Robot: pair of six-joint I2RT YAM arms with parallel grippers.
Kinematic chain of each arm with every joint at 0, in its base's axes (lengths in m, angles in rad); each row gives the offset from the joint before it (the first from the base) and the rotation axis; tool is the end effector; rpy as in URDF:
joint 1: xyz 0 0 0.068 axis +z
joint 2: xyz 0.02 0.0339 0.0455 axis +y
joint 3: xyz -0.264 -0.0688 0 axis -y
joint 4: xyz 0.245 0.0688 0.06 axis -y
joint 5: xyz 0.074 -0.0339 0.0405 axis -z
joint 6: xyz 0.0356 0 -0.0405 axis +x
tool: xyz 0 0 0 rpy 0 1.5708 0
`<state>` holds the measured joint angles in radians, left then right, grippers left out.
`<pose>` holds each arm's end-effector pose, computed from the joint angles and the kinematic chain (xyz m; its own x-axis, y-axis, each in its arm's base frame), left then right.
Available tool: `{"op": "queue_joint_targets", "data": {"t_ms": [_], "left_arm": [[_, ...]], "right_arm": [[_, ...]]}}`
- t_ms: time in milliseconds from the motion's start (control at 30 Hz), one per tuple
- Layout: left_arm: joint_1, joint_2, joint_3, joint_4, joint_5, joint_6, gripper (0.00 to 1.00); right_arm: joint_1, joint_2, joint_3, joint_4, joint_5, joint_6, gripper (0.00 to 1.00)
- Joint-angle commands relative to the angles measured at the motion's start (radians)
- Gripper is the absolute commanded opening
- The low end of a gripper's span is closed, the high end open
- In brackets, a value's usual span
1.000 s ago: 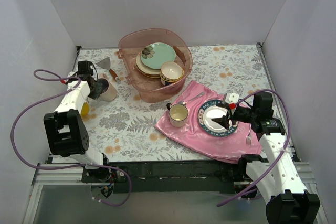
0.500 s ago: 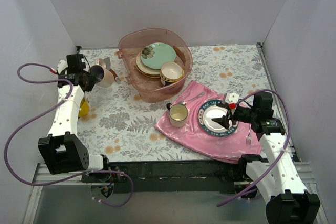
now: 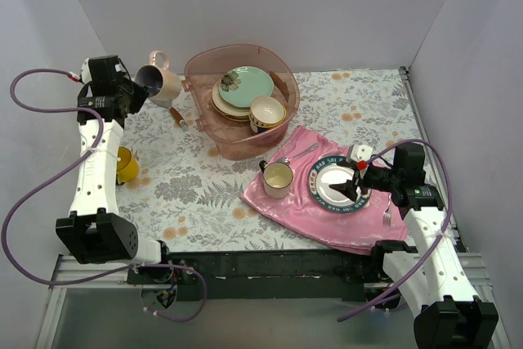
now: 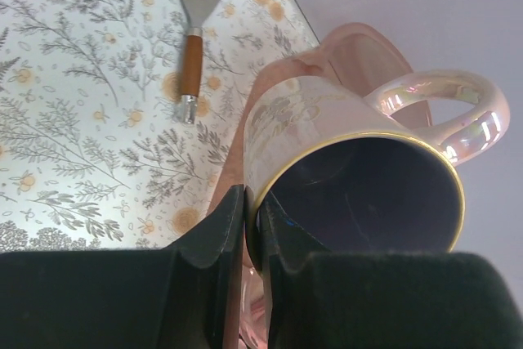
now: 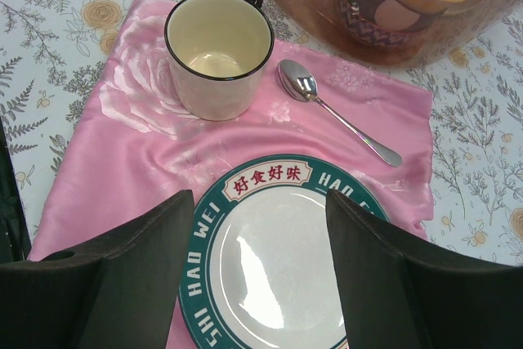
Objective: Place the mixed dishes into the plastic bin
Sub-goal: Place the cup in the plastic bin.
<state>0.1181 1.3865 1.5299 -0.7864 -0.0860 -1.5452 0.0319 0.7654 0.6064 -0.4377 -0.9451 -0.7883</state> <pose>0.2907 0.0376 0.4018 0.1703 -0.9828 -0.0720 -0.6000 -0.0455 -0.7987 0.1585 0.0339 0.2636 0.0925 -0.4126 -0.9062 -0.8839 0.3849 -0.2655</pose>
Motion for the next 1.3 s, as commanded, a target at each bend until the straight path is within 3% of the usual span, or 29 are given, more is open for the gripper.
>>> {"op": "queue_joint_targets", "data": {"t_ms": [0,133,267,533,1267], "left_arm": [[-0.066,0.019,0.113,0.093,0.083,0.039,0.0],[-0.167,0.086,0.17,0.082,0.084,0.135,0.0],[-0.253,0.147,0.21,0.072,0.178,0.266,0.0],[-0.301,0.278,0.3,0.007,0.29,0.441,0.0],[-0.396,0.457,0.423,-0.137,0.031,0.49,0.0]], "right_arm": [[-0.006,-0.002,0.0,0.031,-0.012,0.004,0.73],[-0.007,-0.002,-0.002,0.031,-0.011,0.006,0.73],[-0.006,-0.002,-0.002,0.033,-0.009,0.006,0.73],[-0.006,-0.003,-0.003,0.033,-0.009,0.006,0.73],[-0.007,-0.002,-0.004,0.034,-0.008,0.006,0.74]]}}
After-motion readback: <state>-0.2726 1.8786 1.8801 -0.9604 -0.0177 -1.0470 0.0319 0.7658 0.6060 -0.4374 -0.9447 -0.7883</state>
